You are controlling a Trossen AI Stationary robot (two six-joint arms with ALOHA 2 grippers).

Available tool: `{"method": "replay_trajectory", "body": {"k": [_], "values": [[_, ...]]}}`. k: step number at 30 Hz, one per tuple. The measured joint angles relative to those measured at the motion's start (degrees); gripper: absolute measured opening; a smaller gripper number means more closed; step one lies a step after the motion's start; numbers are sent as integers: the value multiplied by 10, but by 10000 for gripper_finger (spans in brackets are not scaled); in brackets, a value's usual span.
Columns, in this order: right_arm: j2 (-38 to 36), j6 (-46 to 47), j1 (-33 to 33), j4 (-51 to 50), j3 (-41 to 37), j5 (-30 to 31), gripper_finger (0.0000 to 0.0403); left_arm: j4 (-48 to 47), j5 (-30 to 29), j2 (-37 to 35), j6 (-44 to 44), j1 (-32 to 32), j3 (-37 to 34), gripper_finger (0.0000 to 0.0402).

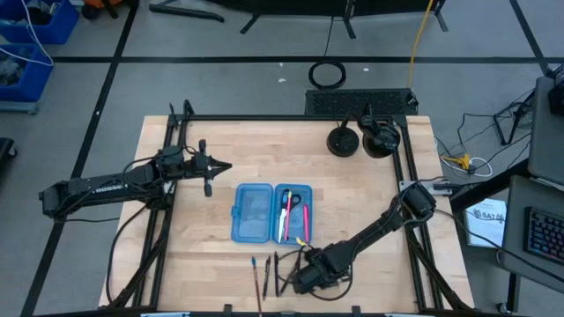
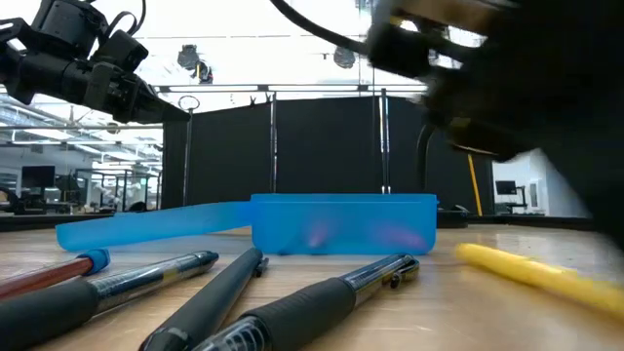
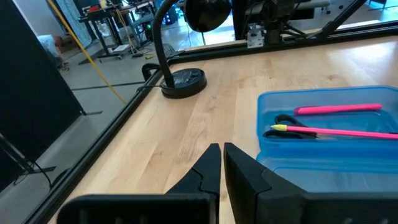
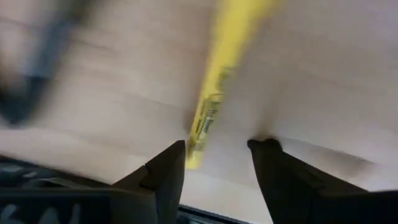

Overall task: Pick & place school supplies into a supply box
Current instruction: Put the yellow pen into the blue supply box

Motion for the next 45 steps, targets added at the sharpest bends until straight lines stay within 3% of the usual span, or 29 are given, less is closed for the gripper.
{"method": "replay_trajectory", "body": {"k": [5,11,18,23,31,38,45], "values": [[0,-6,8,-76,0,-38,147,1,1,0,-5,0,0,26],[0,-59,8,-76,-1,-14,119,2,1,0,-8,0,0,26],[1,-141,2,-97,-1,-1,119,1,2,0,-16,0,0,26],[0,-208,4,-101,-1,55,120,1,6,0,-19,0,0,26],[-1,-261,25,-78,-10,140,119,-4,7,0,-21,0,0,26],[-12,-263,46,-2,-73,133,87,-12,7,0,-23,0,0,26],[-12,-267,50,-4,-75,139,39,-13,7,0,-30,-1,0,26]]}}
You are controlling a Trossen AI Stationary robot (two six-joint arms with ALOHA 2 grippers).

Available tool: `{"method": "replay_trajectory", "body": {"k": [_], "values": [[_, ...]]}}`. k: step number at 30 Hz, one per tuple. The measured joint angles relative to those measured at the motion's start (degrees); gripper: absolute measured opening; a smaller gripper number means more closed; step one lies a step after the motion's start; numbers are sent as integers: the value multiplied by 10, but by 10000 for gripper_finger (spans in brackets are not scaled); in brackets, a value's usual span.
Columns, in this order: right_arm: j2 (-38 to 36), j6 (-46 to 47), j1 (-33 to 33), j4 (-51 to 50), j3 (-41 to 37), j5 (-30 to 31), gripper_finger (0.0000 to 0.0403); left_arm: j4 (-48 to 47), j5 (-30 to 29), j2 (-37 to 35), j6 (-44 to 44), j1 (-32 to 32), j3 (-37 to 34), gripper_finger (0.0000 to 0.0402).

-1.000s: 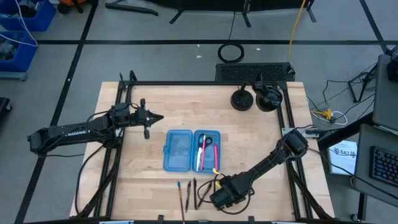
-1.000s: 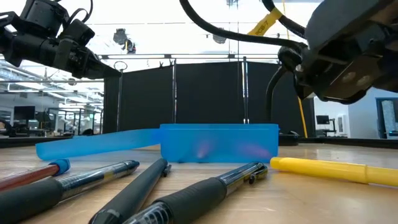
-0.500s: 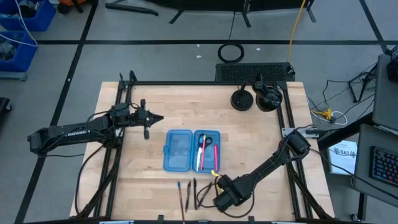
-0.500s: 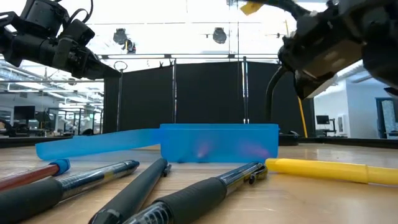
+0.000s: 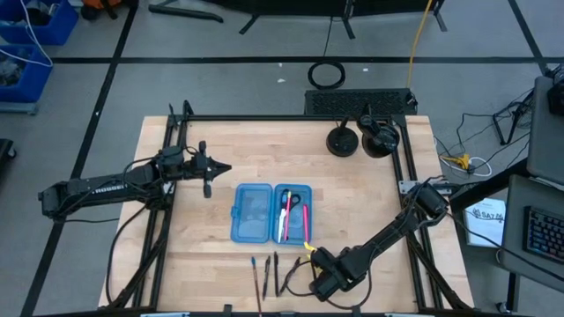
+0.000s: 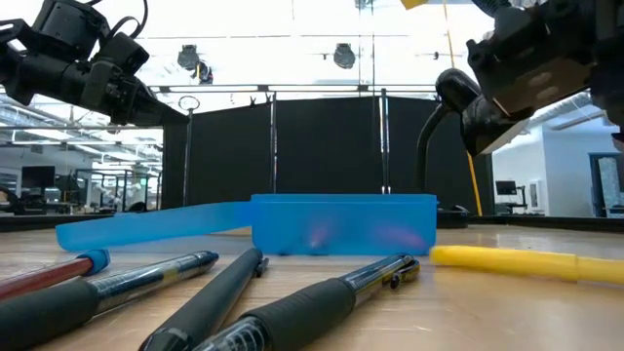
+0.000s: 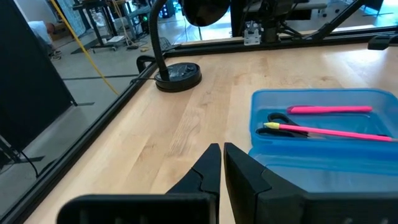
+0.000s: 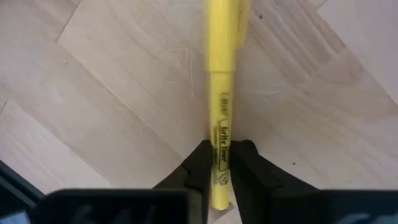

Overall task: Pick & place school supplies into a supply box
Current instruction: Put the yellow pen into the blue supply box

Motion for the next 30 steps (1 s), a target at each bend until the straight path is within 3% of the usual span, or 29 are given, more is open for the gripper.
{"method": "replay_trajectory", "body": {"k": [2,14,19,30], "values": [[-2,2,0,1,1,8,20,0,0,0,-5,0,0,26],[-78,66,1,54,-5,51,19,-10,0,0,-8,-1,0,26],[-101,81,7,105,-6,112,19,-11,0,0,-8,-1,0,26],[-104,66,-3,170,14,106,18,-11,0,0,-8,-1,0,26]]}}
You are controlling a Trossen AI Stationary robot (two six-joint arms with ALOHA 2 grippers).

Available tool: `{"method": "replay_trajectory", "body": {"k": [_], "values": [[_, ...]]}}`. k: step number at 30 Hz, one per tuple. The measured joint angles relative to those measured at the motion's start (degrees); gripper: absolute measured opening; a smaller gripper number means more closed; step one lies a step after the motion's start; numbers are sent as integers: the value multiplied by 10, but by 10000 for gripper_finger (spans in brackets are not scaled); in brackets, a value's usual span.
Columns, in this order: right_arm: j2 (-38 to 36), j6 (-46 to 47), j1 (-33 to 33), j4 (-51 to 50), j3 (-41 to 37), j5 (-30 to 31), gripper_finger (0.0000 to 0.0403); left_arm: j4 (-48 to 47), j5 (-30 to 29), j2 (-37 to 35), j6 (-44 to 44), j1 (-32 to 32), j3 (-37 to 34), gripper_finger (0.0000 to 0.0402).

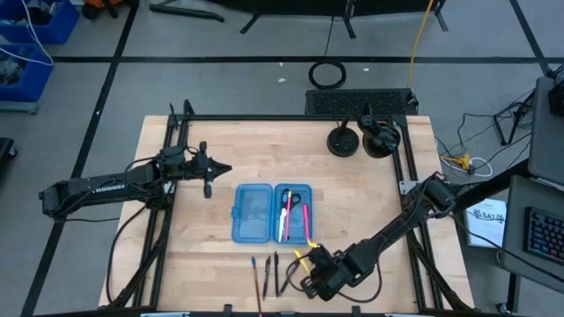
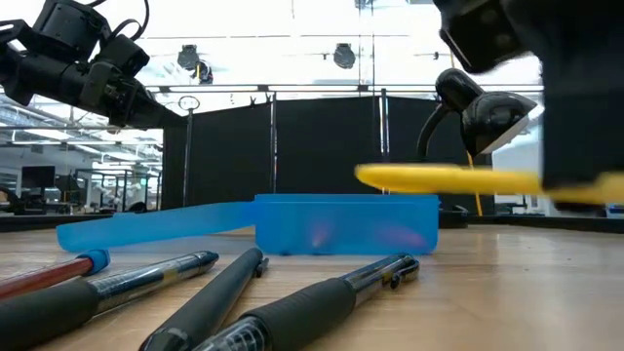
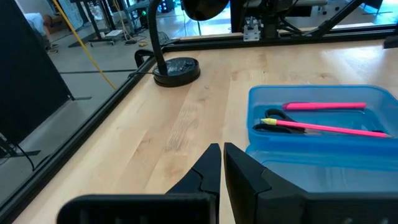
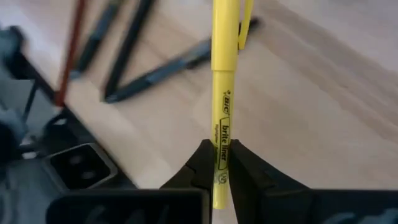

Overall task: Pick & place school supplies into a supply box
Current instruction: Put the yellow pen into the blue supply box

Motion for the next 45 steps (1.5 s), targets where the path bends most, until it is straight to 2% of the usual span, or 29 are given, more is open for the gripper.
{"method": "replay_trajectory", "body": {"k": [2,8,11,15,20,27,33,39,45], "values": [[0,-23,-7,-1,20,-6,18,0,0,0,0,0,0,26],[-17,-82,-65,-2,63,64,18,1,-1,0,0,0,0,26],[-38,-127,-103,17,65,68,20,3,-1,0,0,0,0,26],[-50,-151,-156,-26,65,65,18,3,0,0,-7,0,0,26],[-50,-127,-215,-94,54,50,17,1,-1,0,-15,0,0,26],[-50,-60,-264,-29,-18,-51,17,1,-1,0,-39,0,0,26],[-50,-31,-279,53,-72,-75,17,1,-1,0,-36,0,0,26],[-50,0,-281,65,-112,-86,17,1,-2,0,-31,0,0,26],[-50,-3,-281,65,-118,-86,24,1,-2,0,-30,0,0,26]]}}
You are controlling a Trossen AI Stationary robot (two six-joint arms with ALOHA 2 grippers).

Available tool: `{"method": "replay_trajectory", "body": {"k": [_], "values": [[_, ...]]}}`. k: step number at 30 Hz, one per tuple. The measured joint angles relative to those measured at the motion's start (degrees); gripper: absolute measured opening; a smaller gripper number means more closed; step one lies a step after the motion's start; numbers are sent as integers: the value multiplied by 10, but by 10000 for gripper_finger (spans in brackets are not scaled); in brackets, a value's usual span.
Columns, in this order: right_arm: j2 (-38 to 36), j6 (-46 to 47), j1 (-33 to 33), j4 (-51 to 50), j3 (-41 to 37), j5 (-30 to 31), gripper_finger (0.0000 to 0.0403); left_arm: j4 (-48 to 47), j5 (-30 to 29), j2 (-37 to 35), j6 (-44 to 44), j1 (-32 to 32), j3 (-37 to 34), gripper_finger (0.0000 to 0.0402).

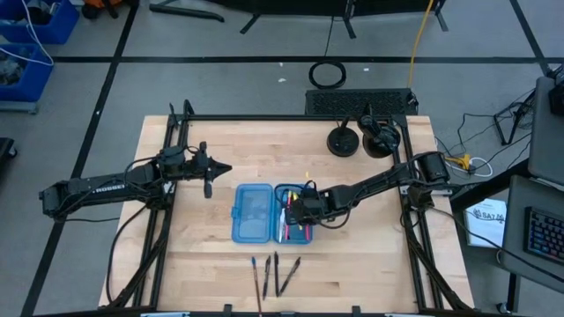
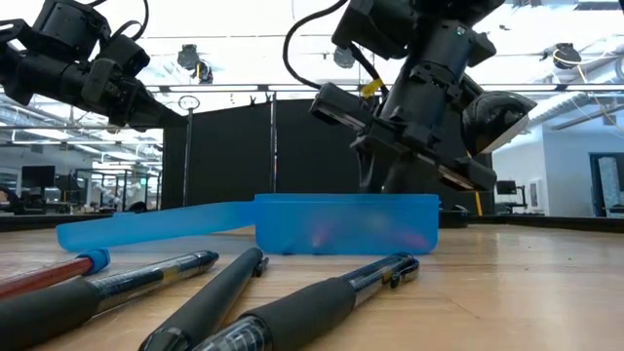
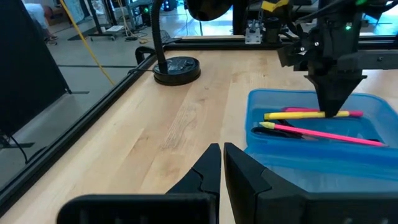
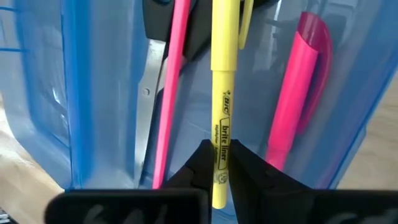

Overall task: Pick & place school supplies into a supply box
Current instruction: Put the yellow pen into the blue supply box, then put the brown pencil into the blue supply box

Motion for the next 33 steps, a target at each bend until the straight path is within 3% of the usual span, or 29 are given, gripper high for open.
{"method": "replay_trajectory", "body": {"k": [8,24,30,33], "values": [[0,-2,0,-1,0,0,72,0,0,0,0,0,0,26],[-27,-84,1,29,0,1,95,-1,0,0,0,0,0,26],[-79,-177,5,24,0,52,91,-1,0,0,1,0,0,26],[-108,-269,13,24,0,88,85,0,1,0,5,0,0,26]]}}
